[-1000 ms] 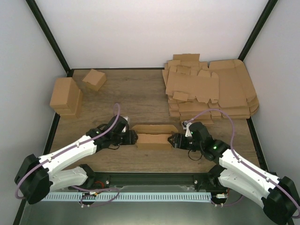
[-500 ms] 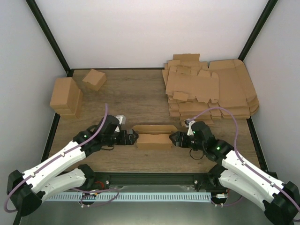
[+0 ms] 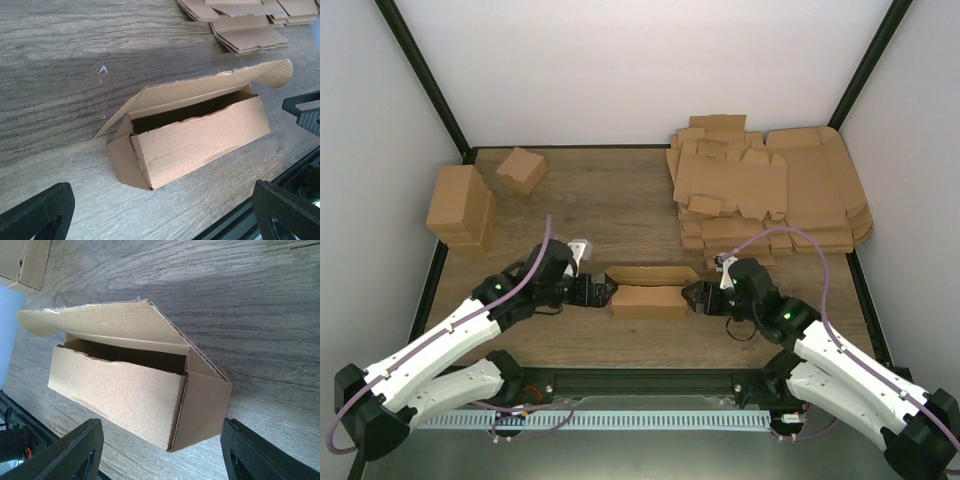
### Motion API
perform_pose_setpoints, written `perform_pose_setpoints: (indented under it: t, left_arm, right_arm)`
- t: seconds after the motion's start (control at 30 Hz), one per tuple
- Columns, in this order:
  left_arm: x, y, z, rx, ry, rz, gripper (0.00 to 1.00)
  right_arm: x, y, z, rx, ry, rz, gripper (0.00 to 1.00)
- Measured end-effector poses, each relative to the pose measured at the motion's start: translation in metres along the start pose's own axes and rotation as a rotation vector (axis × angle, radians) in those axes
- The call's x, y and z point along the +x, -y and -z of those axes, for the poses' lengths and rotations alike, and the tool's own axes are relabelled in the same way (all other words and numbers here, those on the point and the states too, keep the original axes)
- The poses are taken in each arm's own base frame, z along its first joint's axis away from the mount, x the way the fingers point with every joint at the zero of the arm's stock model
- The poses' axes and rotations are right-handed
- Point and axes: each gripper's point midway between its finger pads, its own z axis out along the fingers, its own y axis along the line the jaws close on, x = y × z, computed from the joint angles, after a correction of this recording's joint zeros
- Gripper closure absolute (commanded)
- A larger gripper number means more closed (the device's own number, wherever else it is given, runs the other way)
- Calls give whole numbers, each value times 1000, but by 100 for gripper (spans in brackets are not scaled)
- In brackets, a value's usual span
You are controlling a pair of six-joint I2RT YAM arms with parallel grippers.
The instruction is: Fold the paper box
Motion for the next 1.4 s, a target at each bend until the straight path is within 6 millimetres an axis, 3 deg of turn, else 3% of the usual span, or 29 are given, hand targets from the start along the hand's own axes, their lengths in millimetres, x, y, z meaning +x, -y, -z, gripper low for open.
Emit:
perform_pose_setpoints:
  t: [0.13, 0.47, 0.8, 1.4]
  left_arm:
    - [2, 0, 0, 4, -10, -20, 18]
    - [-7, 4, 0, -19, -19, -90, 41]
    - [-3, -15, -29, -126, -96, -129, 42]
    - [-19, -23, -51, -211, -95, -182, 47]
  right_arm:
    - [0, 0, 0, 1, -1, 2, 32]
    - [-4, -4, 1, 11, -18, 36, 31]
    - [0, -4, 0, 7, -41, 29, 30]
    - [16, 3, -12, 2, -97, -26, 31]
